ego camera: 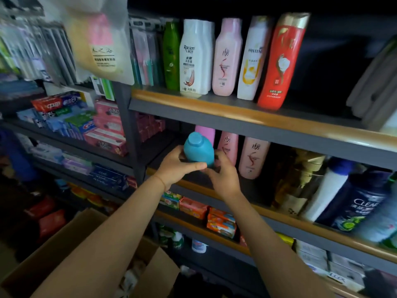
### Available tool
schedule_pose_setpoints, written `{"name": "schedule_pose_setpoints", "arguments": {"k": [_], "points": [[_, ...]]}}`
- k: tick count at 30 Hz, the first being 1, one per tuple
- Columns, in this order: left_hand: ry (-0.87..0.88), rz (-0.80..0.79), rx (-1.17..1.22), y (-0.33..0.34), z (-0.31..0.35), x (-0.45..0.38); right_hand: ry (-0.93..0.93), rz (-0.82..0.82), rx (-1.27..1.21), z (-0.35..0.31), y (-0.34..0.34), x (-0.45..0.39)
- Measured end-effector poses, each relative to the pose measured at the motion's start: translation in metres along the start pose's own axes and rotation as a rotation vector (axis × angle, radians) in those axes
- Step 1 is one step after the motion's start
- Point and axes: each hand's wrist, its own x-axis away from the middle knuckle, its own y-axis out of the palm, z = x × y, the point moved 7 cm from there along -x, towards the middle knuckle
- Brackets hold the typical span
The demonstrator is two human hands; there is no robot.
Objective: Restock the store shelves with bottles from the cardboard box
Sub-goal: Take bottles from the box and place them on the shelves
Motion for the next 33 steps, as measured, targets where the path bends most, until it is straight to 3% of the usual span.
{"name": "schedule_pose_setpoints", "arguments": {"k": [5,10,15,22,33], "points": [[-0.047,0.039,0.053,0.003,-0.013,-0.022,0.17,0.018,-0.048,0.035,0.023,-0.018],[-0.143,-0.02,0.088,0.007,-0.038,-0.049,0.278,0.018,-0.04,0.057,0.04,-0.036],[-0.271,-0.026,0.33,0.008,-0.062,-0.069,0.341,0.048,0.08,0.068,0.051,-0.053],[-0.239,-0.049,0.459,0.013,-0.071,-0.089,0.486,0.143,0.006,0.075,0.058,-0.048],[-0.186,-0.072,0.413,0.015,-0.073,-0.104,0.592,0.148,-0.127,0.071,0.061,-0.049]]}}
